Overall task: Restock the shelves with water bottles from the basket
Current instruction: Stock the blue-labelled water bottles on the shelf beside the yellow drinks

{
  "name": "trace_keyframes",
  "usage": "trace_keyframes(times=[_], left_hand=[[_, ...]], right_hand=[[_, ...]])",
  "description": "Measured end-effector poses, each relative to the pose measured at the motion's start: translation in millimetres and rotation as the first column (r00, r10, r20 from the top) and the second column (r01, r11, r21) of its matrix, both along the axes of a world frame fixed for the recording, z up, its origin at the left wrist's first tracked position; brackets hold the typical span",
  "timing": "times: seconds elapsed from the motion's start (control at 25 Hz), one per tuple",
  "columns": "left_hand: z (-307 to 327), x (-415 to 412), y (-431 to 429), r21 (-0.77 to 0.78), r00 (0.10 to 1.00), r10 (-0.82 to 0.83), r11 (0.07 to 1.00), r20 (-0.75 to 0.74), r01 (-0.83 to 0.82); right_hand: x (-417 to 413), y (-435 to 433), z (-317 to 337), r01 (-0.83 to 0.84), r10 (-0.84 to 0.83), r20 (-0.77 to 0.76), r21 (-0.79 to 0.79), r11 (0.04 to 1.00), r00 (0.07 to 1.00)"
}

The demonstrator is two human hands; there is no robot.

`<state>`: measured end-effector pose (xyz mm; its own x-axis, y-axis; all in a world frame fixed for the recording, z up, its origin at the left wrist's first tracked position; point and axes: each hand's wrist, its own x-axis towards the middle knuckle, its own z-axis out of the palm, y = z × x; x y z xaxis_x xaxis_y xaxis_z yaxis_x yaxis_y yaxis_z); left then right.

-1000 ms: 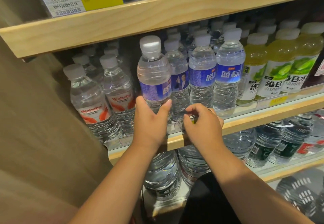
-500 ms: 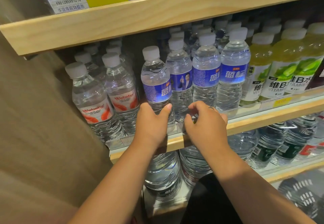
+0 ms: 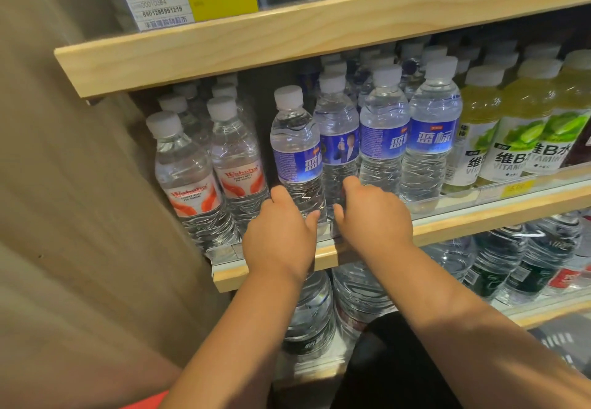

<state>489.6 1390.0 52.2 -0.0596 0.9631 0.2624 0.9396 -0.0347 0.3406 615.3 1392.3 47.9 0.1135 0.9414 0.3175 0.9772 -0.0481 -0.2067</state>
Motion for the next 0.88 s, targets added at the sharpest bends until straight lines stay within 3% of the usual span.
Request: trace_keyframes(times=[0.28,0.48,0.88], left_hand=[[1.4,11.7,7.0,-0.043,1.0,0.015,0.999,-0.006,-0.015],[7.9,16.7,22.2,-0.155,0.995,0.036,0.988,0.095,-0.021],[14.5,22.7,38.7,-0.263,0.999,-0.018,0.964,0.047,0.03]], right_hand=[[-2.2,6.0,5.1,-0.01,0.017,0.102,-0.065,0.998,0.995],[-4.5,8.8,10.9,-0.04,0.053,0.139,-0.093,0.995,0.989],[-6.9,19.9,9.1,-0.064,0.079,0.15,-0.101,0.993,0.986]])
